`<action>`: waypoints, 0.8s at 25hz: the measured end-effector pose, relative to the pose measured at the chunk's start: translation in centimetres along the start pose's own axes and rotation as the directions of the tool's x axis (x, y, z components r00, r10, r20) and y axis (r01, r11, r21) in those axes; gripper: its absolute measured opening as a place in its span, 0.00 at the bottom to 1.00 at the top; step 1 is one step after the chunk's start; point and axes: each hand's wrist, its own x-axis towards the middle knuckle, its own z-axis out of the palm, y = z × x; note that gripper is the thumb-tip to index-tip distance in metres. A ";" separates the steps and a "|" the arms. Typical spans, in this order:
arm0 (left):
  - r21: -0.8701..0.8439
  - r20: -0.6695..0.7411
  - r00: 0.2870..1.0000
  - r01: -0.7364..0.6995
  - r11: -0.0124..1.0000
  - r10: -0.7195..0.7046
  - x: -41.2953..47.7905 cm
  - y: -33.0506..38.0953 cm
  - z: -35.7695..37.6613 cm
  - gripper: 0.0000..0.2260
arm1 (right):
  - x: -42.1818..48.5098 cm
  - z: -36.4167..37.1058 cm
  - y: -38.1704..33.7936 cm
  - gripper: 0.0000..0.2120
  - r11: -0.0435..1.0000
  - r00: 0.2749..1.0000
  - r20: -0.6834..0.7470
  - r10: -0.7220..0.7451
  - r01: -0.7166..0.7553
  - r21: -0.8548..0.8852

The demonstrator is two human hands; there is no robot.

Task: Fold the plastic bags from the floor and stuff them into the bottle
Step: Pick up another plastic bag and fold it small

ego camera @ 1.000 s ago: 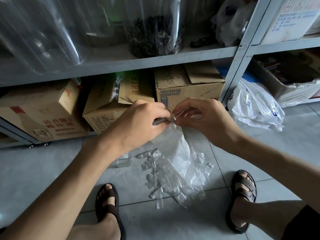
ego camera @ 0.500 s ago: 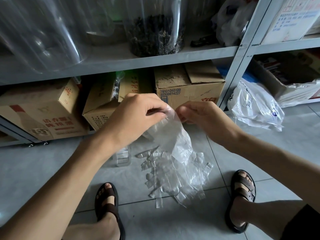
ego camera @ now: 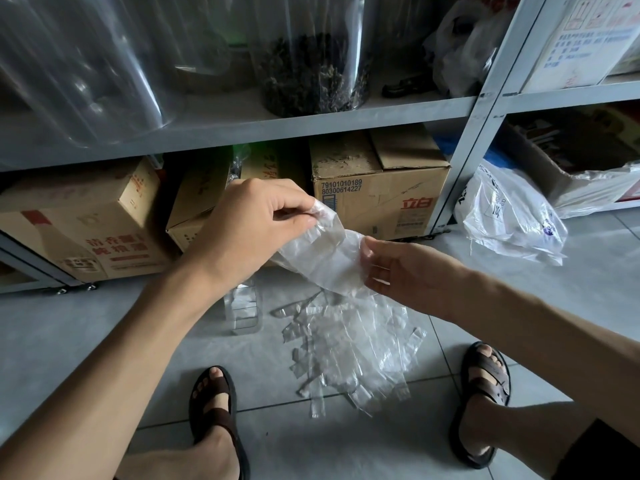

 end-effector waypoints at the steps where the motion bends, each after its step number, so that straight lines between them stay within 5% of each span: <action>1: -0.003 -0.005 1.000 0.002 1.000 -0.002 0.0 0.0 0.0 0.06 | 0.1 0.1 -0.1 0.03 0.999 1.000 -0.009 -0.021 0.021 0.024; 14: -0.074 -0.110 0.994 0.013 0.997 -0.021 -0.1 -0.5 -0.4 0.05 | 0.8 -0.4 -0.6 0.08 0.963 0.981 -0.169 -0.093 0.131 0.237; 17: -0.072 -0.052 0.998 0.039 0.997 -0.043 -0.1 -0.5 -0.3 0.05 | 0.6 -0.4 -0.4 0.04 0.986 0.959 -0.254 -0.129 0.152 0.075; 20: -0.029 0.042 0.997 0.067 0.997 -0.065 -0.2 -0.3 0.0 0.04 | -0.6 0.1 -0.9 0.03 0.878 0.867 -0.242 -0.434 0.348 -0.328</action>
